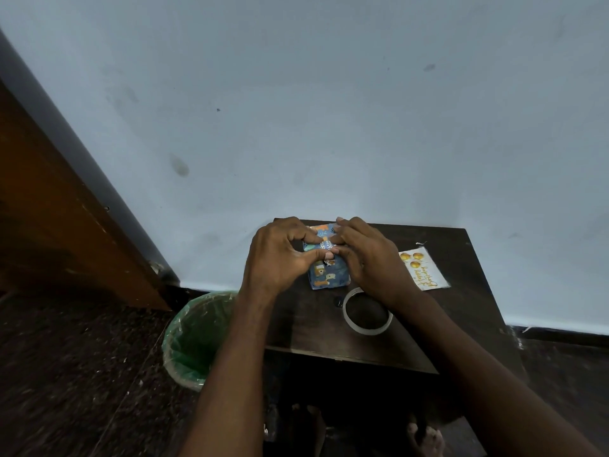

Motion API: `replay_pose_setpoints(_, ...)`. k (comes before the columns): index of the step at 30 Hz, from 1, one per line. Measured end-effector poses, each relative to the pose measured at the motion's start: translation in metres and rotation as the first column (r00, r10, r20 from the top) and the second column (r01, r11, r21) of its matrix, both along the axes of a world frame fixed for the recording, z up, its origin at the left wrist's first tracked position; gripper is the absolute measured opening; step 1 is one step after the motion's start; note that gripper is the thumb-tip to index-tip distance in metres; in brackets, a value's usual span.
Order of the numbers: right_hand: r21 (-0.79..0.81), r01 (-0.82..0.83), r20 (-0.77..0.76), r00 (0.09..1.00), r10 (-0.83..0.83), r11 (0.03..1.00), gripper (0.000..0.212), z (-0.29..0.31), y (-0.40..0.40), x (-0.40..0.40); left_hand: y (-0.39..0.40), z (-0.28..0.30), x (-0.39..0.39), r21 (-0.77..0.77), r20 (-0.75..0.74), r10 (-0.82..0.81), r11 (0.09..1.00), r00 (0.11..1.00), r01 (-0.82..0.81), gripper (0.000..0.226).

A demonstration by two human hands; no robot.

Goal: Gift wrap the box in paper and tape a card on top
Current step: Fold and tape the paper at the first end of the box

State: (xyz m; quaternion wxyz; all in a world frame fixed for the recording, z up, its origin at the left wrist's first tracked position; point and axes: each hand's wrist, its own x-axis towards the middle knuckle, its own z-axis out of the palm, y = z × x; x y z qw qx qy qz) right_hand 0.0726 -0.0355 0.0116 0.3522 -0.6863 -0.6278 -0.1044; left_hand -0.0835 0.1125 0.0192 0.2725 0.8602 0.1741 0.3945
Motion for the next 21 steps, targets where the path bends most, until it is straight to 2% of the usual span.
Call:
replay_pose_setpoints(6,0.025,0.036,0.040,0.998,-0.037,0.999,0.030,-0.0003,0.0023,0.0015,0.0009,0.0001,0.0015,-0.044,-0.001,0.004,0.999,1.000,-0.004,0.035)
replay_pose_setpoints(12,0.003,0.015,0.036,0.999,-0.016,1.000,0.032,0.0055,0.0010,-0.0001,-0.0014,0.0045,0.0006,-0.013,0.002,0.013,1.000,1.000,-0.013,0.035)
replay_pose_setpoints(14,0.008,0.009,0.032,0.999,-0.010,1.000,0.027,0.0051,-0.0001,0.0003,-0.0051,0.0057,-0.0010,-0.011,0.026,0.008,1.000,1.000,-0.008,0.035)
replay_pose_setpoints(17,0.025,0.012,0.035,0.999,-0.013,1.000,0.012,0.0045,-0.0010,0.0017,-0.0059,0.0069,-0.0047,0.003,0.010,0.008,1.000,1.000,-0.008,0.050)
replay_pose_setpoints(21,0.054,-0.004,0.030,1.000,0.002,0.999,0.011,0.0085,-0.0016,0.0024,-0.0051,0.0076,-0.0034,-0.007,-0.016,0.011,1.000,1.000,-0.011,0.045)
